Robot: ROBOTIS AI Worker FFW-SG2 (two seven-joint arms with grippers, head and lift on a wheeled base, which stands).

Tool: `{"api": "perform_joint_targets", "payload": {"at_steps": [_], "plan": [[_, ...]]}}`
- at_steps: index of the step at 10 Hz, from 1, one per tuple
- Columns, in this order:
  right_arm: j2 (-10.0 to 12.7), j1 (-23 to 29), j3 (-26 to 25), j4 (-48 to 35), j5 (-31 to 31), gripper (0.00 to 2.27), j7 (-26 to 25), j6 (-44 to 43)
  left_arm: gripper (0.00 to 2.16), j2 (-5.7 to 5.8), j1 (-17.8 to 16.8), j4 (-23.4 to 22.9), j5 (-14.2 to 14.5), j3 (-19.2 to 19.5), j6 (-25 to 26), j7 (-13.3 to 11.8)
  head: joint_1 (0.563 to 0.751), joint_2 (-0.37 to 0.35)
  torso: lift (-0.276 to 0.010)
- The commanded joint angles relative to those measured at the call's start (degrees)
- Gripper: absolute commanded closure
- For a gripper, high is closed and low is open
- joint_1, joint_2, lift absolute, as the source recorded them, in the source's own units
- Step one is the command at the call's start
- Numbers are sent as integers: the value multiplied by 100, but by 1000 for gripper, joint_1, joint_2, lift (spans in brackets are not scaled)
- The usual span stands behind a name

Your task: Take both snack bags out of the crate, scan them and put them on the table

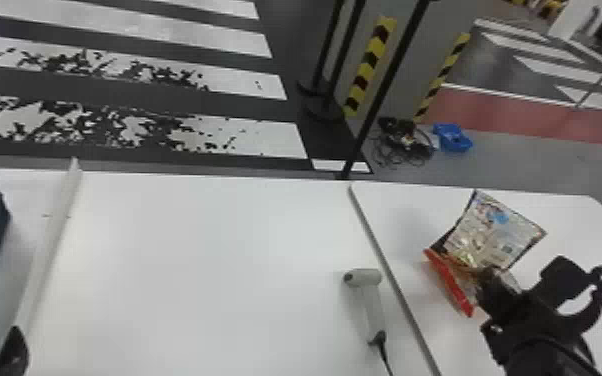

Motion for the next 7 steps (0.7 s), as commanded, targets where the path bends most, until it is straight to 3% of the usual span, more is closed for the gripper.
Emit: {"api": "perform_joint_targets", "payload": {"at_steps": [1, 2, 3, 4, 5, 6, 7], "plan": [[-73, -69, -133, 295, 22, 2260, -55, -196, 97, -6, -11, 14, -5, 0, 1, 0, 695, -350, -92], [-126, -113, -141, 435, 22, 2260, -82, -284, 97, -6, -11, 14, -5, 0, 1, 0, 695, -350, -92], [-135, -130, -150, 558, 31, 2017, -82, -477, 97, -6, -11, 14, -5, 0, 1, 0, 695, -350, -92], [-161, -192, -150, 690, 31, 1305, -82, -495, 97, -6, -11, 14, -5, 0, 1, 0, 695, -350, -92], [-179, -227, -150, 778, 22, 184, -82, -513, 97, -6, -11, 14, -5, 0, 1, 0, 695, -350, -92], [-179, -253, -150, 831, 22, -2, -126, -600, 97, -6, -11, 5, -5, 0, 1, 0, 695, -350, -92], [-179, -253, -150, 857, 22, 6, -222, -688, 97, -6, -2, 5, -5, 9, 1, 0, 695, -350, -92]]}}
